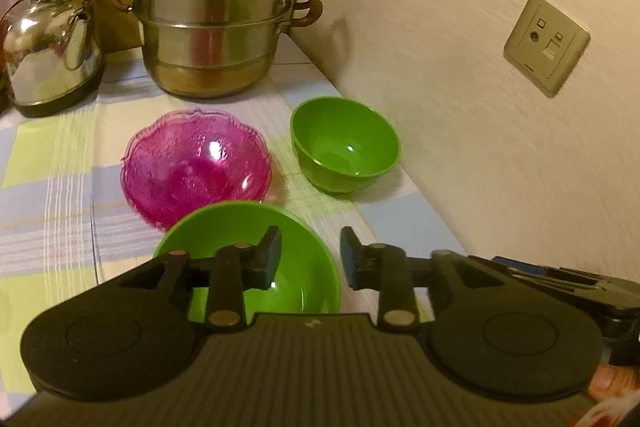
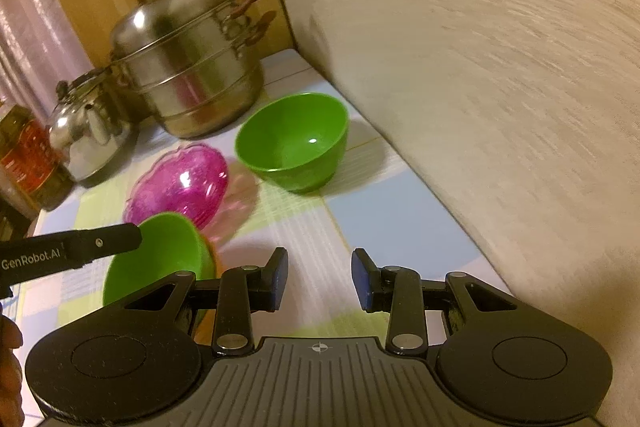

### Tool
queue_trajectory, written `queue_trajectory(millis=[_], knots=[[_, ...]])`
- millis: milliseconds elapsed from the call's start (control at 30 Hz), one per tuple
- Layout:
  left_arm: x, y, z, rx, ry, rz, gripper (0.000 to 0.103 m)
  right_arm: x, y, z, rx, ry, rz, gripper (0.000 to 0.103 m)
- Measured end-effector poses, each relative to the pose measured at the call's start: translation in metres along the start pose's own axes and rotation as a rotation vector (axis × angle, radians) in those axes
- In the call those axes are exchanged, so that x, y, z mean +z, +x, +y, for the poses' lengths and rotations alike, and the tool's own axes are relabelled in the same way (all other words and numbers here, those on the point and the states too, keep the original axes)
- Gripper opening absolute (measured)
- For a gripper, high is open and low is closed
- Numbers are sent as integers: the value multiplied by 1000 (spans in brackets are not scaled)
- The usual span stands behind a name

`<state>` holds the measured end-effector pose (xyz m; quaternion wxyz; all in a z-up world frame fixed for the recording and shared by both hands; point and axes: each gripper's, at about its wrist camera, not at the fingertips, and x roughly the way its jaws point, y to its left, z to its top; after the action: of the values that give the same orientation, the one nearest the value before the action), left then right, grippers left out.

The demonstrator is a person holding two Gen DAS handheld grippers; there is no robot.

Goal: Organize plates and bowls
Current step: 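Move both grippers toward the smaller green bowl by the wall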

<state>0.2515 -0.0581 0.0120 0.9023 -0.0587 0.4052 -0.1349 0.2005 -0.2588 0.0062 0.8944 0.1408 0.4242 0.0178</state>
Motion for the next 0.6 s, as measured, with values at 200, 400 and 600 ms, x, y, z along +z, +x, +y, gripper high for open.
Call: queue_trajectory(millis=[200, 400, 600], knots=[[23, 21, 3, -12, 19, 17, 42, 15, 10, -9, -11, 22, -8, 36], [47, 50, 8, -21, 45, 40, 51, 35, 27, -13, -10, 22, -14, 36], [76, 85, 20, -32, 51, 57, 53, 54, 51, -16, -8, 34, -19, 36]])
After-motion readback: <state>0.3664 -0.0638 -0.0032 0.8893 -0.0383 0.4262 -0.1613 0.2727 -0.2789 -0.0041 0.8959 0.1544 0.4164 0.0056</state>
